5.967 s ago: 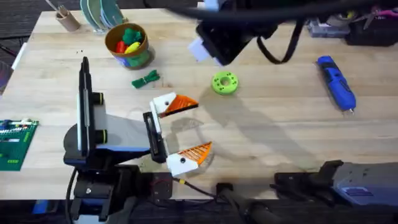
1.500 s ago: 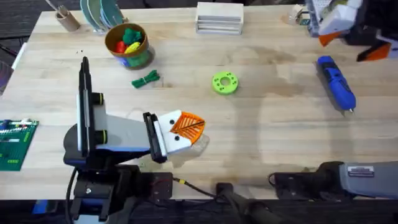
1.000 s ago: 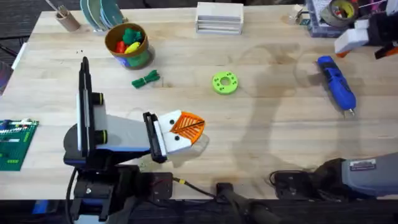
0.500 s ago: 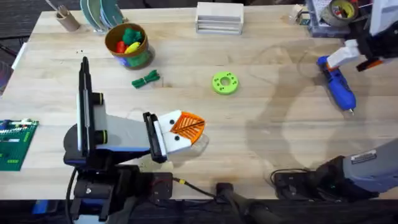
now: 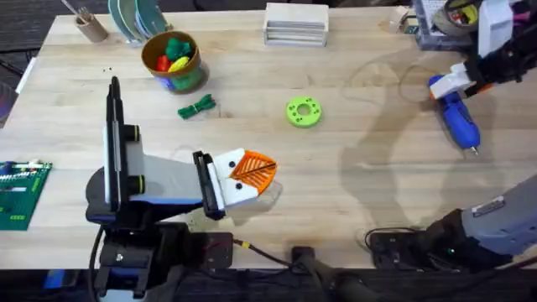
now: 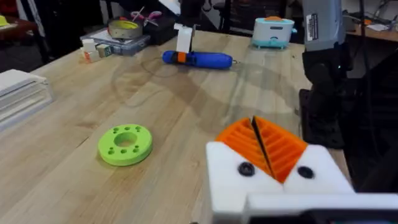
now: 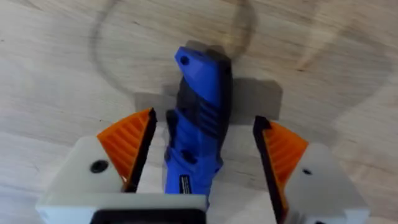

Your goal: Pick up the gripper from the table and insert it into the empty holder that is missing its gripper. Then pick up a screw, insert it into the mounting hole, and use the screwdriver to tighten it. Finally, clean up the table by picking up the vegetable and placing it into the bucket.

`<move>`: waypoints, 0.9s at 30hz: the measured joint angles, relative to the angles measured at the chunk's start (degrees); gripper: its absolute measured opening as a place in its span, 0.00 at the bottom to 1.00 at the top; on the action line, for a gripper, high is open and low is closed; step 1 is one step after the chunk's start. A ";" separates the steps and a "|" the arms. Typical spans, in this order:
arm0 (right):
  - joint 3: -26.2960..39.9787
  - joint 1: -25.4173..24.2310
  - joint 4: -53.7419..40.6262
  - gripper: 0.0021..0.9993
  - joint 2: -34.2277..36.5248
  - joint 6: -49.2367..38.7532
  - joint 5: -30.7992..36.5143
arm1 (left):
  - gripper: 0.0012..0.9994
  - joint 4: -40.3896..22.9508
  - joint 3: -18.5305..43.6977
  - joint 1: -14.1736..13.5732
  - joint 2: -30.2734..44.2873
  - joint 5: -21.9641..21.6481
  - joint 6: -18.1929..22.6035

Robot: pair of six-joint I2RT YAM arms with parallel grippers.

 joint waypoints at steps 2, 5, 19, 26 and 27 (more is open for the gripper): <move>0.00 0.05 0.32 0.99 1.00 -0.15 0.00 | 0.01 0.00 0.00 0.00 0.00 -0.12 0.00; -0.04 0.41 0.79 0.99 2.45 -0.31 0.00 | 0.01 0.00 0.00 0.00 0.00 -0.14 0.00; -0.02 1.79 2.54 0.70 3.29 -0.53 2.86 | 0.01 0.00 0.00 0.00 0.00 -0.14 0.00; 0.00 1.81 3.09 0.37 3.40 -1.16 3.48 | 0.01 0.00 0.00 0.00 0.00 -0.14 0.00; 0.00 1.81 3.12 0.29 3.43 -1.23 3.42 | 0.01 0.00 0.00 0.00 0.00 -0.14 -0.01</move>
